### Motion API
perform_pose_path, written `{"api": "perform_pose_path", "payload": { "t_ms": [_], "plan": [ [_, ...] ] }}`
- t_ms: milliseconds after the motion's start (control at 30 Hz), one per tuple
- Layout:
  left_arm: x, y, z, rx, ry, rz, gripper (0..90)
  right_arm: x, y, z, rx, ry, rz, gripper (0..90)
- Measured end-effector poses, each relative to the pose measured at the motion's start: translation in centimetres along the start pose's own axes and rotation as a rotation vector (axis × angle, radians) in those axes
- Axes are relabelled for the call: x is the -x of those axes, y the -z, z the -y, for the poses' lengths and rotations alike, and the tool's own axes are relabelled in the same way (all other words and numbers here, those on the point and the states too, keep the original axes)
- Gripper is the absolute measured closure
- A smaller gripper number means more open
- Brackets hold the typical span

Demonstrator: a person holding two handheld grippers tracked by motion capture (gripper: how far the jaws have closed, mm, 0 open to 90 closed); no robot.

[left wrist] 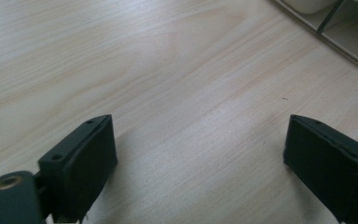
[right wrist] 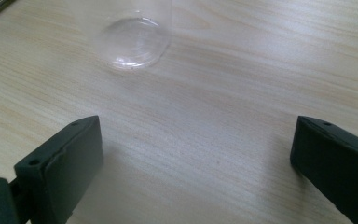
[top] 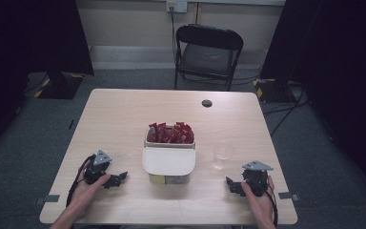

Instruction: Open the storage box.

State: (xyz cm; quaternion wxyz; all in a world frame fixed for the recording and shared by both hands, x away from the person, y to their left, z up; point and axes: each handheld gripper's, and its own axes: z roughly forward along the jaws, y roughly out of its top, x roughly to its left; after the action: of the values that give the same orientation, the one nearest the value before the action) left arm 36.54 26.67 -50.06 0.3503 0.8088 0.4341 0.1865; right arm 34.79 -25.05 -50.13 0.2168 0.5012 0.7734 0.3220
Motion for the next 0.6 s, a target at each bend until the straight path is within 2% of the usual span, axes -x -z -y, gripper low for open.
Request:
{"api": "perform_pose_path", "payload": {
  "t_ms": [33,233,367,600],
  "plan": [
    [0.00,0.00,0.00,0.000,0.000,0.000,14.6,0.00,0.00,0.00,0.000,0.000,0.000,2.0],
    [0.09,0.06,-0.10,-0.003,0.001,0.004,15.5,0.00,0.01,0.01,-0.001,-0.002,0.001,1.9],
    [0.14,0.30,-0.22,-0.001,0.030,0.039,16.1,0.00,0.01,0.01,-0.001,-0.002,0.001,1.8],
    [0.30,0.97,-0.50,0.029,0.038,0.066,15.9,-0.02,0.04,0.03,-0.002,-0.004,0.004,1.9]
  ]
}}
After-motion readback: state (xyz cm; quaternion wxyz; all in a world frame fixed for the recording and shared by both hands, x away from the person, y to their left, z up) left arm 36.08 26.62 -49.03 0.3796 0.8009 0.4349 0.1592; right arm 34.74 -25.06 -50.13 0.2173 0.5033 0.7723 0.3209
